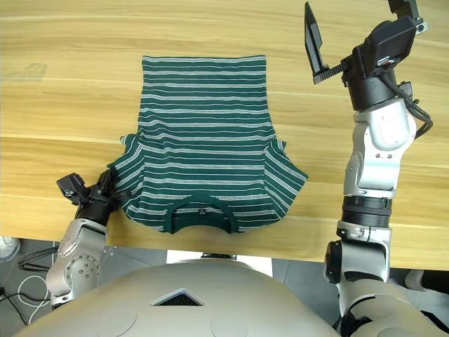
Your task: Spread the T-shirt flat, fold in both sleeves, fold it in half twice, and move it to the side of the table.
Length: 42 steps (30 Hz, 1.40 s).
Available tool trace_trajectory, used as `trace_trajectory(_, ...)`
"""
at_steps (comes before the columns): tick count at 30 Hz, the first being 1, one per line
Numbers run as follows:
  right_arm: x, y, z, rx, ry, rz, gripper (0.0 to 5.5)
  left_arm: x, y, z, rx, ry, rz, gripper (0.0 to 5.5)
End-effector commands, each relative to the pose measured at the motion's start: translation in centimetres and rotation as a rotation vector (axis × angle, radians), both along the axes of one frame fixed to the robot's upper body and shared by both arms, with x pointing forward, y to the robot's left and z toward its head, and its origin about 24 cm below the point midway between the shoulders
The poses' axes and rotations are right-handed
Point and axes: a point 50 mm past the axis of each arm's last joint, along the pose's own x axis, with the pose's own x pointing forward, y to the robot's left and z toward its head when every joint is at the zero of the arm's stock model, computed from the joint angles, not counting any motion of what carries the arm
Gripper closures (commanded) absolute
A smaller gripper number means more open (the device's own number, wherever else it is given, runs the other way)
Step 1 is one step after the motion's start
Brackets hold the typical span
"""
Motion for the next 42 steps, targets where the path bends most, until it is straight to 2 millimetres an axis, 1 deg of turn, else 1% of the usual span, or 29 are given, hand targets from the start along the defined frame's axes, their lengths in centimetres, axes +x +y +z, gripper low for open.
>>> trace_trajectory(1, 0.1, 0.3, -0.7, 0.0, 0.024, 0.005, 0.1, -0.6, 0.0, -1.2, 0.011, 0.076, 0.011, 5.48)
trace_trajectory(2, 0.1, 0.3, -0.7, 0.0, 0.026, 0.007, 0.1, -0.6, 0.1, -1.1, 0.029, 0.067, 0.012, 5.48)
trace_trajectory(4, 0.1, 0.3, -0.8, -0.001, 0.028, 0.008, 0.1, -0.3, 0.0, 0.0, 0.095, 0.009, -0.007, 5.48)
trace_trajectory(7, 0.1, 0.3, -0.8, 0.001, 0.028, 0.005, 0.1, 0.3, -0.7, 2.5, 0.212, -0.111, -0.069, 5.48)
trace_trajectory(9, 0.1, 0.3, -0.9, 0.001, 0.03, 0.005, 0.1, 0.6, -1.6, 4.1, 0.272, -0.182, -0.136, 5.48)
trace_trajectory(11, 0.1, 0.4, -1.0, 0.002, 0.03, 0.005, 0.1, 0.5, -2.7, 4.9, 0.281, -0.229, -0.228, 5.48)
trace_trajectory(15, 0.0, 0.4, -1.3, -0.003, 0.041, 0.01, 0.1, -0.1, -5.0, 4.9, 0.248, -0.241, -0.43, 5.48)
trace_trajectory(17, -0.1, 0.4, -1.4, -0.004, 0.043, 0.012, 0.1, -0.7, -6.1, 4.3, 0.272, -0.216, -0.545, 5.48)
trace_trajectory(20, -0.2, 0.3, -1.3, -0.008, 0.041, 0.013, 0.1, -1.6, -7.5, 3.2, 0.359, -0.168, -0.716, 5.48)
trace_trajectory(24, -0.3, 0.1, -1.4, -0.009, 0.046, 0.011, 0.1, -1.8, -8.4, 2.3, 0.441, -0.151, -0.804, 5.48)
trace_trajectory(27, -0.6, -0.1, -1.6, -0.006, 0.054, 0.007, 0.1, -1.7, -9.4, 2.3, 0.481, -0.175, -0.853, 5.48)
trace_trajectory(32, -0.9, -0.4, -1.9, -0.004, 0.069, 0.004, 0.1, -0.8, -9.4, 2.8, 0.566, -0.21, -0.821, 5.48)
trace_trajectory(33, -1.0, -0.4, -2.0, -0.003, 0.079, 0.011, 0.1, -0.6, -9.4, 3.1, 0.574, -0.226, -0.812, 5.19)
trace_trajectory(34, -1.1, -0.4, -2.1, 0.001, 0.09, 0.021, 0.1, -0.5, -9.4, 3.5, 0.571, -0.243, -0.808, 5.15)
trace_trajectory(35, -1.2, -0.5, -2.3, 0.017, 0.109, 0.038, 0.1, -0.4, -9.4, 4.2, 0.56, -0.274, -0.811, 4.91)
trace_trajectory(37, -1.7, -0.8, -2.6, 0.065, 0.158, 0.069, 0.1, -0.2, -9.5, 5.7, 0.512, -0.337, -0.819, 4.6)
trace_trajectory(39, -2.7, -1.6, -3.4, 0.144, 0.264, 0.116, 0.1, -0.4, -9.4, 7.7, 0.427, -0.421, -0.847, 4.32)
trace_trajectory(40, -3.5, -2.1, -4.0, 0.191, 0.34, 0.15, 0.1, -0.6, -9.4, 8.8, 0.37, -0.467, -0.869, 4.19)
trace_trajectory(42, -5.1, -2.8, -4.8, 0.262, 0.461, 0.217, 0.1, -1.3, -9.2, 10.4, 0.274, -0.536, -0.929, 3.94)
